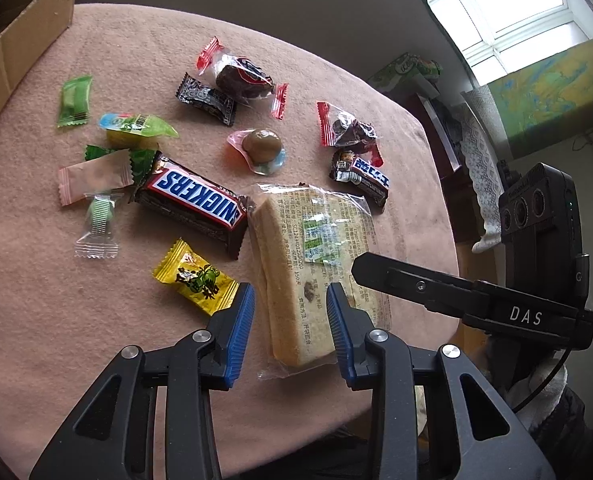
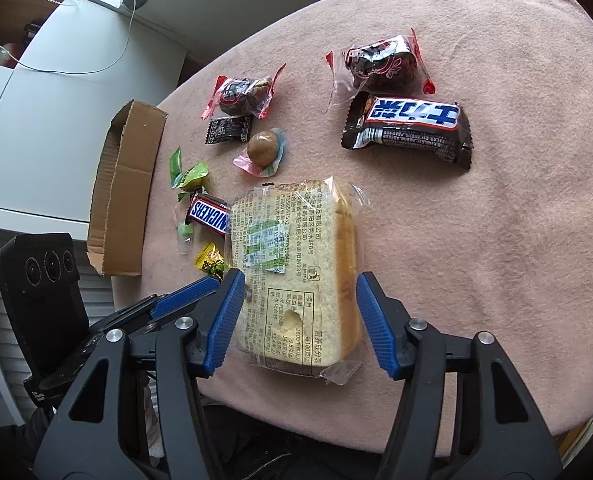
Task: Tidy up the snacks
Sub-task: 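Reach the right tool to the wrapped bread loaf and close on it, then carry the bread loaf with the right tool into the cardboard box and release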
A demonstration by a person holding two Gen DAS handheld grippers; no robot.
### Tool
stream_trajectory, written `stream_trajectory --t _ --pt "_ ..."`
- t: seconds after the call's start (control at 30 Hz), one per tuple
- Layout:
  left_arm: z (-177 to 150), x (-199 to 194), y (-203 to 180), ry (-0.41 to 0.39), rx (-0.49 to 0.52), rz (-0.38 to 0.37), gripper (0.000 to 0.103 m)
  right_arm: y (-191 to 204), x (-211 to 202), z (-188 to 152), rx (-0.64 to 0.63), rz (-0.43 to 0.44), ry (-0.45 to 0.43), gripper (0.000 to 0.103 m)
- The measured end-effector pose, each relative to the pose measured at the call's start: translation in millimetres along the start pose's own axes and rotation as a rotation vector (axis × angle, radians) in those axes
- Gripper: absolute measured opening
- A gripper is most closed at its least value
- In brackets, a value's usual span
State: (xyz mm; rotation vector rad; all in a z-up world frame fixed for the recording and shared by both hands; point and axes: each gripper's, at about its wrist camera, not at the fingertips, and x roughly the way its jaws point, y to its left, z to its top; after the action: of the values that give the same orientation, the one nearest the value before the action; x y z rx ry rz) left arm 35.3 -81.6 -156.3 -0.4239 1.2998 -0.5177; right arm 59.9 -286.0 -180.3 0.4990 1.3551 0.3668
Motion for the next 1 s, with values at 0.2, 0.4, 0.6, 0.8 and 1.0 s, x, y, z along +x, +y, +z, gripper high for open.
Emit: stream_trajectory --t 0.2,0.4,0.6,0.8,1.0 --pt "-1 10 2 0.023 -0.002 -0.002 0.032 -5 6 4 0.002 -0.005 0.023 0.051" --pt "-1 11 -5 0.017 0.023 -0.013 0.025 0 8 4 -0.018 -0.019 0.027 0.051" --pt "-1 8 -11 0.010 0.031 -0.009 0.024 6 4 3 -0.033 -0.038 0.020 0.050" --pt "0 0 -17 -0.012 0.044 -0.004 0.024 15 -5 2 -0.048 -0.036 0.009 0.050" --pt "1 -22 -13 -0.062 0.033 -0.003 0.024 37 -13 6 -0.083 -0.022 -0.008 0.050"
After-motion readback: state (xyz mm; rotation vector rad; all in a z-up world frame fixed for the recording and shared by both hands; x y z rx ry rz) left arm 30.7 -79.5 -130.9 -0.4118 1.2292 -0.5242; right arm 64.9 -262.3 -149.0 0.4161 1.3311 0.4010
